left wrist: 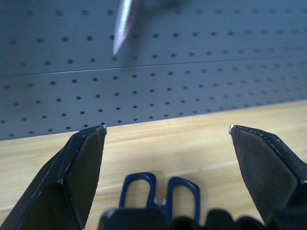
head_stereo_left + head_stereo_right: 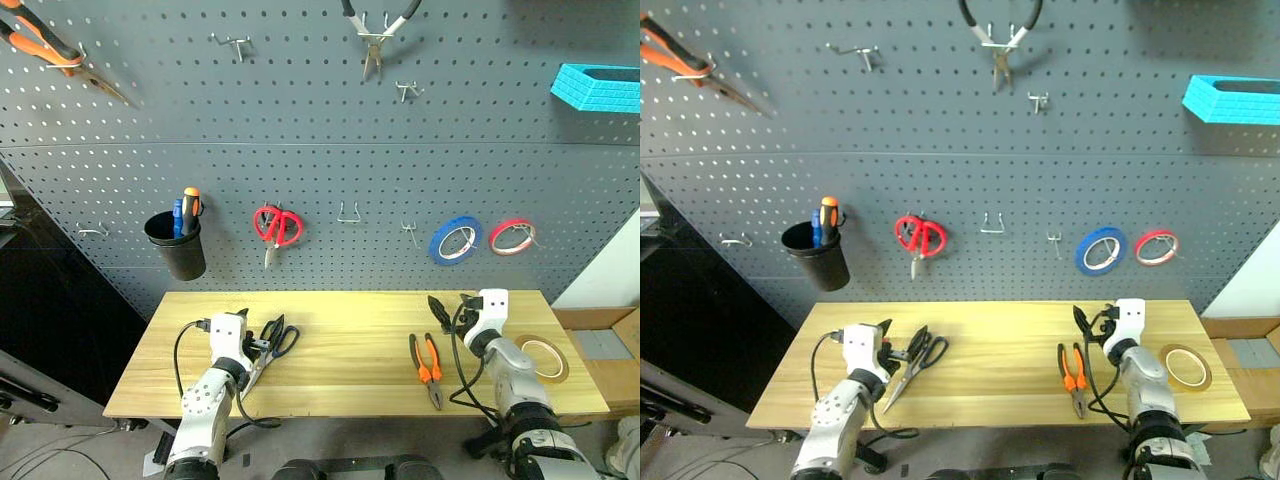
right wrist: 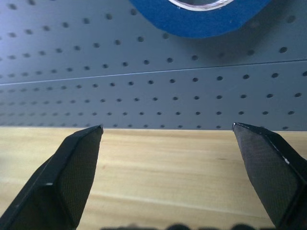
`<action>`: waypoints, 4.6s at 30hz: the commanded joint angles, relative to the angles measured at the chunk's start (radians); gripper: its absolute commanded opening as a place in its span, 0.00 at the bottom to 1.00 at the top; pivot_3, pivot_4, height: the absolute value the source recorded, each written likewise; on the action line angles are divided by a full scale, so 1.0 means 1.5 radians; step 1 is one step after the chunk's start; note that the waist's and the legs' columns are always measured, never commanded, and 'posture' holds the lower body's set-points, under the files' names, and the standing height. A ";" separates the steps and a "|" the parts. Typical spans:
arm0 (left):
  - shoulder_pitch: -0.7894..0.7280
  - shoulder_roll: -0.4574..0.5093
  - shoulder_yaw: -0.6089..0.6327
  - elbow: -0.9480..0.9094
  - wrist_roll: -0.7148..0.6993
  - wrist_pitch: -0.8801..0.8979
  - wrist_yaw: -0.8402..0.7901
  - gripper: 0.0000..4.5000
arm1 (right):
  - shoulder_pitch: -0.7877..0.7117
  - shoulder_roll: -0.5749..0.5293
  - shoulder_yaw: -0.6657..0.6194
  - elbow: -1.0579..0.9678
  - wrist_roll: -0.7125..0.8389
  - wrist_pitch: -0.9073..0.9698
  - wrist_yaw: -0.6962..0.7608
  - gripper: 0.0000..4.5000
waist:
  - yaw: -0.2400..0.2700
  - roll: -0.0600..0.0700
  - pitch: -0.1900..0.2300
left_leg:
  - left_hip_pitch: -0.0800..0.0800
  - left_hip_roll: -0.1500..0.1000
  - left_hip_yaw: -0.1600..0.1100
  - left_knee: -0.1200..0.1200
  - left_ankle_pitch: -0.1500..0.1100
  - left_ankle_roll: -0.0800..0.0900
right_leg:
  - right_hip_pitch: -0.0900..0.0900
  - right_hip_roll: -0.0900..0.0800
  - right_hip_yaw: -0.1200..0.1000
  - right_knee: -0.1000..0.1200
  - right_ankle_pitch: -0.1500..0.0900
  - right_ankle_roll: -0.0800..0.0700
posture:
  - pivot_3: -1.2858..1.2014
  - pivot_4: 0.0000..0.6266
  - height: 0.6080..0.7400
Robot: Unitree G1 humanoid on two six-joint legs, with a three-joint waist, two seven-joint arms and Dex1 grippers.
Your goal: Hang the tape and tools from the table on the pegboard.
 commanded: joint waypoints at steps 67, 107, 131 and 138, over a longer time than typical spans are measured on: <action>0.064 0.301 -0.062 -0.690 -0.303 0.549 -0.201 0.98 | -0.311 -0.282 -0.098 0.045 0.015 0.802 -0.233 1.00 | -0.026 -0.006 0.211 | -0.026 0.001 0.004 0.004 0.000 0.004 | -0.022 -0.005 -0.004 0.000 -0.001 -0.001 | 0.49 0.66 1.00; 0.029 0.325 -0.015 -0.711 -0.314 0.555 -0.160 1.00 | -0.390 -0.245 -0.227 0.164 0.052 0.849 -0.382 0.04 | -0.021 -0.007 0.219 | -0.026 0.001 0.005 0.003 0.000 0.004 | -0.022 -0.005 -0.004 -0.001 -0.001 -0.001 | 0.50 0.66 1.00; -0.090 0.214 -0.151 -0.575 -0.268 0.444 -0.237 1.00 | -0.073 -0.326 -0.244 -0.524 0.329 1.119 -0.214 0.02 | -0.018 -0.005 0.218 | -0.028 0.000 0.004 0.004 0.000 0.003 | -0.022 -0.006 -0.005 -0.001 0.000 0.000 | 0.44 0.57 1.00; -0.139 0.143 -0.205 -0.457 -0.190 0.327 -0.264 1.00 | 0.058 -0.406 -0.327 -0.710 0.477 1.112 -0.083 0.02 | -0.048 -0.005 0.218 | -0.027 0.001 0.006 0.008 0.000 0.004 | -0.022 -0.005 -0.004 0.001 0.001 0.003 | 0.41 0.55 1.00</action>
